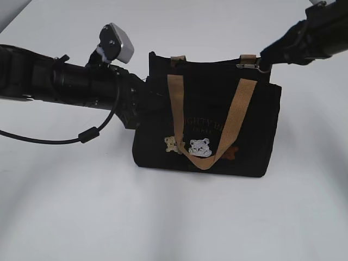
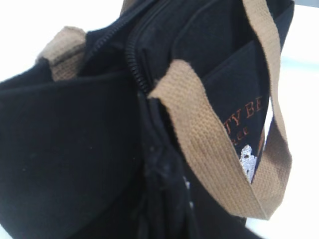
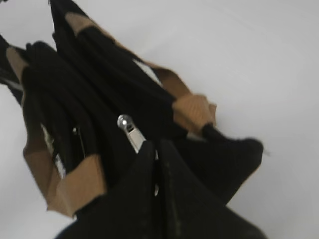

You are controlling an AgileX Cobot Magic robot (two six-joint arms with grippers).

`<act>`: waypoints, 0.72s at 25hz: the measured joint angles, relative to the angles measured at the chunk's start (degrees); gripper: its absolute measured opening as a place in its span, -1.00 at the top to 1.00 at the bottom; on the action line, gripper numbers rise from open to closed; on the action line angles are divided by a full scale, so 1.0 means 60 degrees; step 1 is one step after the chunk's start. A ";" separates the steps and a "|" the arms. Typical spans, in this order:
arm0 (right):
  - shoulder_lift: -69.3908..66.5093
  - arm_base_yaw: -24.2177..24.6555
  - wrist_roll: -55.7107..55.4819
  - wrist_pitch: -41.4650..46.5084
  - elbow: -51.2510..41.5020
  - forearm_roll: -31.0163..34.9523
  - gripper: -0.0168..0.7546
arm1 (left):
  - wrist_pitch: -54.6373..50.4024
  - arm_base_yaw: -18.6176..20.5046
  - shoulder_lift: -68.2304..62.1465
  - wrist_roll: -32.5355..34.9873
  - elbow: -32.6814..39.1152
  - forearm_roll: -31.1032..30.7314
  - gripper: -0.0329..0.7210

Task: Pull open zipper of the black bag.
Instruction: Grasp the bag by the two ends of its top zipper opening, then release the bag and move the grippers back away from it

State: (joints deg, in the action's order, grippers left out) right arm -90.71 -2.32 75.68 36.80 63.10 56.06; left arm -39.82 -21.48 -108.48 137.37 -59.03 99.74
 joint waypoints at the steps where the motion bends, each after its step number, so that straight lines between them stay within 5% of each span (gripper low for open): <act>1: 0.0008 0.0125 -0.0463 0.0359 0.0000 -0.0336 0.96 | 0.0000 0.0000 0.0000 0.0000 0.0000 0.0000 0.74; 5: 0.0056 0.0215 -0.2500 0.1279 0.0000 -0.0784 0.93 | -0.0003 -0.0008 0.0000 -0.0218 0.0000 -0.0009 0.74; 8: 0.0291 0.0227 -0.4148 0.1670 0.0000 -0.1238 0.49 | 0.0029 -0.0008 0.0000 -0.1427 0.0000 -0.0019 0.68; 12: 0.0915 0.0257 -0.6111 0.2347 0.0000 -0.2367 -0.14 | 0.0092 -0.0008 0.0428 -0.5060 0.0000 -0.1459 0.18; 18: 0.1800 0.0257 -0.8186 0.4260 0.0000 -0.3554 -0.17 | -0.0042 -0.0017 0.1570 -1.1398 -0.0010 -0.5732 -0.01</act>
State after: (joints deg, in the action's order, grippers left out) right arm -79.90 -0.78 26.56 62.36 63.10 34.73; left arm -40.08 -21.59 -99.06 68.98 -59.09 65.35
